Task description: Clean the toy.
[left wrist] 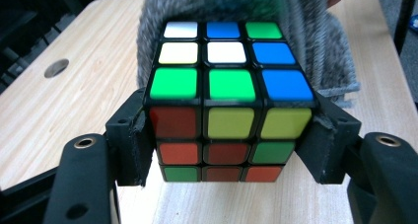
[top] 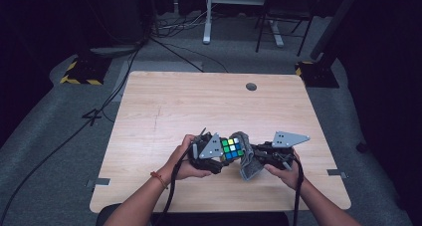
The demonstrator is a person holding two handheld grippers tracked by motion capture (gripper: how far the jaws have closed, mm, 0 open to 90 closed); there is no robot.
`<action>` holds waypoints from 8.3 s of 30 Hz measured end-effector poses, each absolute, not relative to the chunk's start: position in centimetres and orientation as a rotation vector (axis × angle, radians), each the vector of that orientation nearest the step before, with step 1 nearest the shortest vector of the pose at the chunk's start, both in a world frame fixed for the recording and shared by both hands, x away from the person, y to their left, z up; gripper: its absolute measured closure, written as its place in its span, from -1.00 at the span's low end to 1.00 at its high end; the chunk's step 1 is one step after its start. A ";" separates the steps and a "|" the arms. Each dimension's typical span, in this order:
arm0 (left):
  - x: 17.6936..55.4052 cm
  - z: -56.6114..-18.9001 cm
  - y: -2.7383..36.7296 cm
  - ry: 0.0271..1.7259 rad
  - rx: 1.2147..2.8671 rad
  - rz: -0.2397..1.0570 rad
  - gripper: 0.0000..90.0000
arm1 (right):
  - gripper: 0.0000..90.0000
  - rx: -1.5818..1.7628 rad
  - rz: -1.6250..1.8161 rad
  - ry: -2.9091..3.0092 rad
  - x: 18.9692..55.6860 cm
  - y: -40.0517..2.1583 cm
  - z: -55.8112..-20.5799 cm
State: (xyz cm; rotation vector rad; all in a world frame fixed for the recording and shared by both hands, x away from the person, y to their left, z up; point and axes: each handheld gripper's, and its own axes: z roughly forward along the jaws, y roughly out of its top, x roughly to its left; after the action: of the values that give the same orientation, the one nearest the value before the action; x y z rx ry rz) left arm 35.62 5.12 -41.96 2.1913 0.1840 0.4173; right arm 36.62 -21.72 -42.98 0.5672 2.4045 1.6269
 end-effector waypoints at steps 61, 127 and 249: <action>35.7 -42.7 4.4 0.164 2.268 0.378 -0.27 | 0.80 0.474 1.550 2.372 35.2 -20.1 -41.9; 35.4 -41.5 5.7 0.145 2.141 0.357 -0.26 | 0.78 0.486 1.383 2.448 35.3 -20.1 -43.0; 36.6 -47.4 7.1 0.116 2.369 0.017 -0.28 | -0.07 0.359 1.159 2.608 35.5 -15.5 -45.7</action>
State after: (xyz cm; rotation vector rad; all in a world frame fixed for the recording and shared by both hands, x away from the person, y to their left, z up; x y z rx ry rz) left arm 36.64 7.06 -47.43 2.3690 0.1156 0.0172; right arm 35.47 -15.54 -45.73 0.3591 2.6085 1.1592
